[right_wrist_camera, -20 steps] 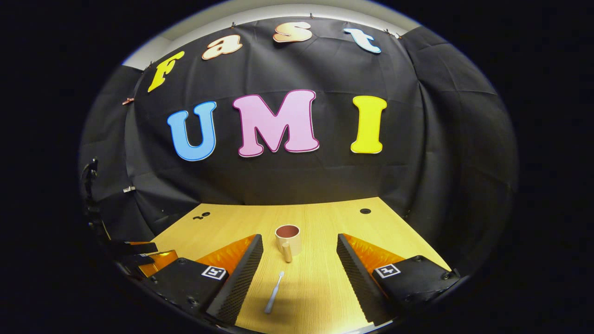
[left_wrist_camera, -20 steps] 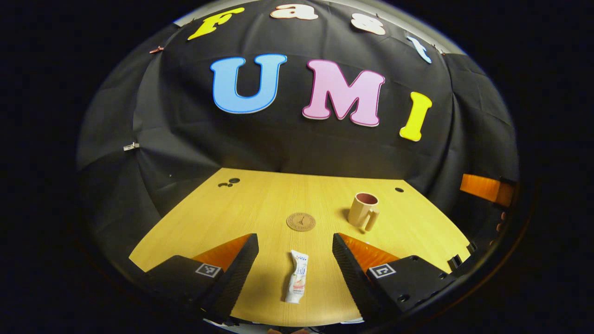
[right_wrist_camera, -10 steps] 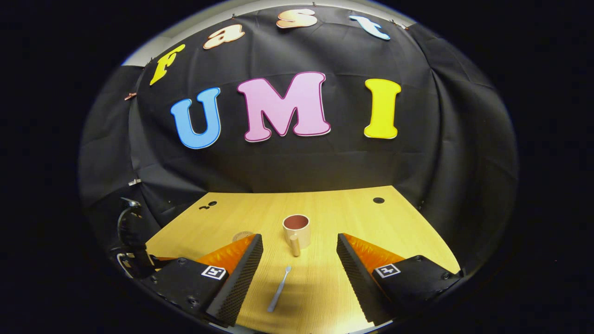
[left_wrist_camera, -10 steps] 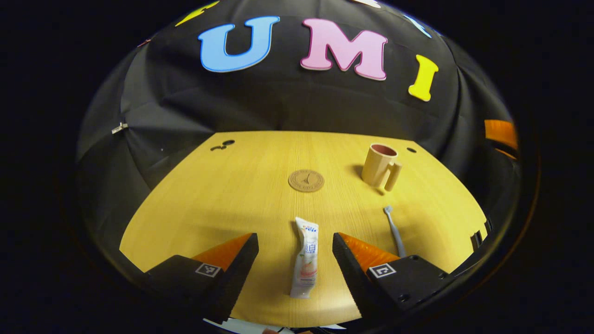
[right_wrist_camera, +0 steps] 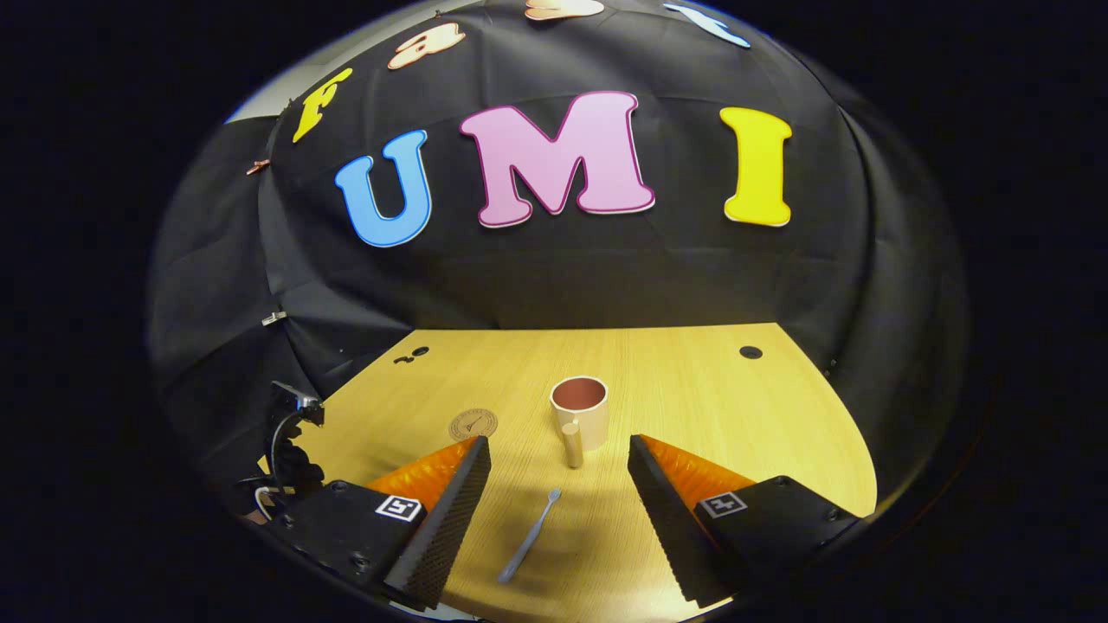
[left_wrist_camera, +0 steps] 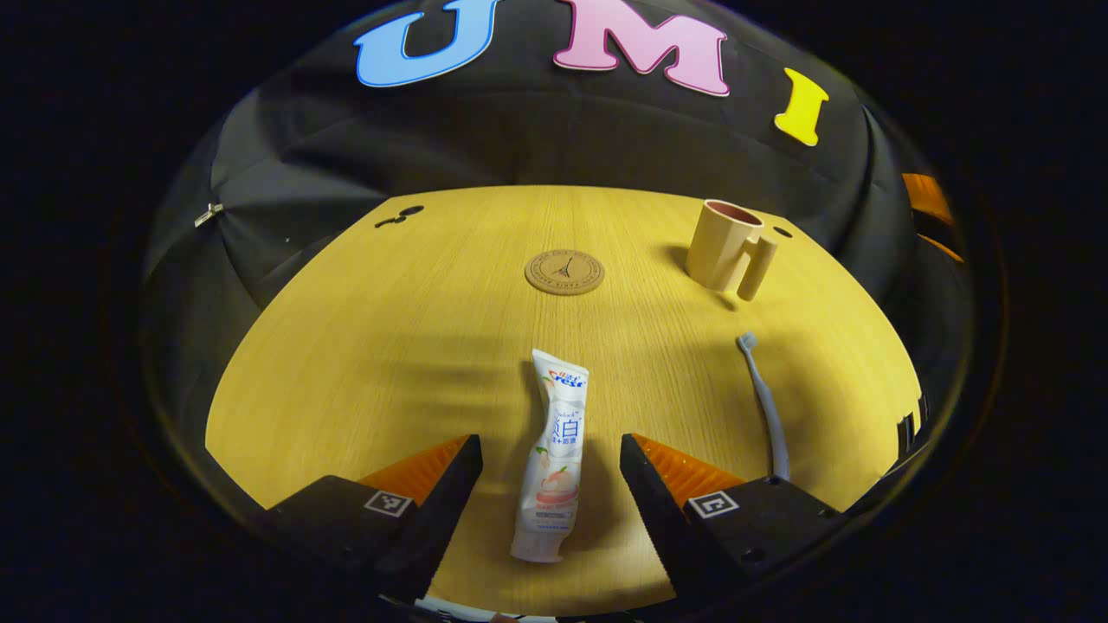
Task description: Put the toothbrush and toothpaste on the desktop into the cup, then pick up the cup and place it on the coaster on the desktop.
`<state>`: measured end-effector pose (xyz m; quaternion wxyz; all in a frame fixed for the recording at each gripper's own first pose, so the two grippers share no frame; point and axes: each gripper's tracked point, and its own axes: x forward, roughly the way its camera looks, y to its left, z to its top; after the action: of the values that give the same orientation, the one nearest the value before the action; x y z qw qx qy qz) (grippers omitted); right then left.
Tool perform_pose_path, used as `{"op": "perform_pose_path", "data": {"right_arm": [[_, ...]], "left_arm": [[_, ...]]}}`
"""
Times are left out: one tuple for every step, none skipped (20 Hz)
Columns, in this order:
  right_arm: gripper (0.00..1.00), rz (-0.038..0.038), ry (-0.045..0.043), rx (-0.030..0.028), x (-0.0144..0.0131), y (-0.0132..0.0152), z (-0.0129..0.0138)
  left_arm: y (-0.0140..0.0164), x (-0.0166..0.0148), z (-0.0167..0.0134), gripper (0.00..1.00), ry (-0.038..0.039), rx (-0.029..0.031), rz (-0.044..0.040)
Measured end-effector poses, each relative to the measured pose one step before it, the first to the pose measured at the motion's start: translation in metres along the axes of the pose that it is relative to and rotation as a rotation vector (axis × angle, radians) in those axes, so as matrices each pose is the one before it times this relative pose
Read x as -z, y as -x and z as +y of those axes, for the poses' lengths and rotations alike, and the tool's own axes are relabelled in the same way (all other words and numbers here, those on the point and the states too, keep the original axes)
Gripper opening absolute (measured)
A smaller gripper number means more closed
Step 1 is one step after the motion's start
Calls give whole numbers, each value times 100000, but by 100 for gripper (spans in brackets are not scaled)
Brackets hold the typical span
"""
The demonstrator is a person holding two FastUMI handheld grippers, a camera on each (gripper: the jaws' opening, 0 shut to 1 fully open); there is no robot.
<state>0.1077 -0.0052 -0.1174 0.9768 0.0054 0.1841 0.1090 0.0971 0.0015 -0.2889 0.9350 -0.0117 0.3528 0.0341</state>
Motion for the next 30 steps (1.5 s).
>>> {"op": "perform_pose_path", "data": {"right_arm": [[99,1669,-518,-1392,709,-431,-286],[99,1528,-451,-940,681,-356,-188],[99,2284,-592,-971,956,-377,-297],[99,2961,-674,-781,1059,-368,-160],[98,3323,-1037,-485,892,-423,48],[99,2273,-827,114,495,-245,-90],[98,849,-573,308,90,15,-191],[98,326,-178,478,92,-57,-109],[98,622,143,684,230,-80,-118],[98,923,148,602,368,-151,-94],[98,1094,57,570,457,-250,59],[98,1411,36,553,373,-245,140],[98,1304,338,833,551,-237,23],[98,1258,795,1323,636,-282,1],[99,1169,1046,2117,665,-348,-174],[98,4098,1167,324,1294,-408,271],[98,5140,828,-149,1586,-380,350],[99,4726,170,-1295,1255,-370,542],[99,2573,-679,-965,803,-272,546],[99,2058,-935,187,693,-428,340],[99,1511,-1043,906,426,-425,48],[99,815,-831,1361,140,-541,2],[99,688,-1130,1443,164,-661,69],[99,1001,-1169,1348,131,-502,-93],[99,767,-521,2037,231,-128,-144],[99,586,-62,1973,-87,-301,-142],[99,677,493,2461,29,-671,-182],[99,1635,833,2691,81,-622,-332],[99,1529,482,1201,135,-601,-13],[99,1265,583,756,193,-550,184]], "left_arm": [[-205,319,-39,99,49,-1233,1559],[-361,470,1,99,141,-1671,1790],[-245,366,-77,98,139,-849,1892],[-259,206,-250,97,1106,198,972],[-191,-442,-188,97,1699,87,-1615],[-42,289,-81,94,998,-379,1744],[96,-278,-9,91,-46,64,-669],[-233,52,-127,93,-1003,824,1130],[-206,-258,-117,84,-1906,1510,-2],[32,131,-1,81,-2193,1111,1085],[-195,-216,-123,75,-2381,2027,766],[190,-112,389,67,-2306,833,-194],[207,-89,99,58,-976,-172,84],[-207,35,-88,48,224,318,587],[-123,-91,-158,41,-150,385,793],[-164,-39,-48,41,17,788,674],[95,60,40,37,215,798,1108],[75,-11,12,40,-350,1081,395],[43,-47,33,31,-71,970,510],[119,202,20,30,391,1053,776],[157,18,-29,28,1370,1540,232],[475,139,-179,32,1815,2657,-368],[706,-87,-208,27,1484,2526,-1875],[702,-194,258,22,909,795,-2234],[707,-155,310,27,433,56,-2017],[691,-28,133,27,399,405,-1243],[665,-14,225,27,679,306,-618],[608,32,335,27,1016,-97,-387],[479,-2,321,27,1169,-54,-417],[459,76,249,27,876,202,-410]]}}
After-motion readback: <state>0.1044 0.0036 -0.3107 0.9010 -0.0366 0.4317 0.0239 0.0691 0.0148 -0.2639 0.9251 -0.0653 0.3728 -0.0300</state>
